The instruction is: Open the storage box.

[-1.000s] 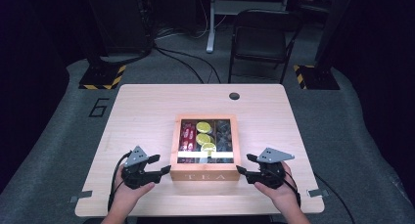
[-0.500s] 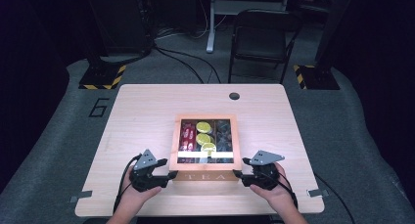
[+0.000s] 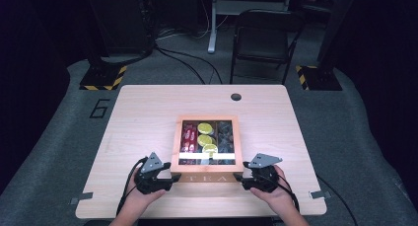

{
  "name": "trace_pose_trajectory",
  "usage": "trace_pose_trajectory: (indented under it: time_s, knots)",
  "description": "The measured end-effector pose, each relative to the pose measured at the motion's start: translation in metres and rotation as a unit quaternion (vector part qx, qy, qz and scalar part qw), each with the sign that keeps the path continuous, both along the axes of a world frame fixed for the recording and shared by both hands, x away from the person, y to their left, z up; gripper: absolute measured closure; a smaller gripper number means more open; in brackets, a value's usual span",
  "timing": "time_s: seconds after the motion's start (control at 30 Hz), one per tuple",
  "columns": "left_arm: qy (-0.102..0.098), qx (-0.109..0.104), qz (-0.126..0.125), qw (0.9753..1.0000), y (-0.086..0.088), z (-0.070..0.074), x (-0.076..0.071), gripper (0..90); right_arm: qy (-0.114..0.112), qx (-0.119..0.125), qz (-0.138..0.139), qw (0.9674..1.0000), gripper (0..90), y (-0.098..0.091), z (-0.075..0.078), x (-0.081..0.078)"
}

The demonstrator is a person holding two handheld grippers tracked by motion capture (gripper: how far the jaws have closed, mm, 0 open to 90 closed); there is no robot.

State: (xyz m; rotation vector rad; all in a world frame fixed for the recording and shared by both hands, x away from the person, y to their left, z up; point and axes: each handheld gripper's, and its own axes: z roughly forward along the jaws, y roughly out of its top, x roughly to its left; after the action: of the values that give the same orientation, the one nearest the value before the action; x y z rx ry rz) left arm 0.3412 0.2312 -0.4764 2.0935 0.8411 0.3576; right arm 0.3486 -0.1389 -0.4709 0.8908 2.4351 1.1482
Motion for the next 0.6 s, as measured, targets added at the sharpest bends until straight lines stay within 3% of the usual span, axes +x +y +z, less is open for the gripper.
trace_pose_trajectory:
  time_s: [0.2,0.37,0.6]
  knots:
    - [0.005,0.005,0.0,1.0,-0.0013,-0.0021,0.0007,39.6,0.001,0.004,-0.001,1.0,42.3,0.0006,-0.0011,-0.0002]
    - [-0.009,0.019,0.004,0.9998,-0.004,-0.0013,-0.0013,39.5,0.001,0.003,-0.001,1.0,42.3,0.0001,-0.0008,0.0002]
    - [-0.016,0.008,0.008,0.9998,-0.0037,0.0014,-0.0024,41.0,0.007,0.009,-0.003,0.9999,42.7,-0.0002,-0.0003,0.0005]
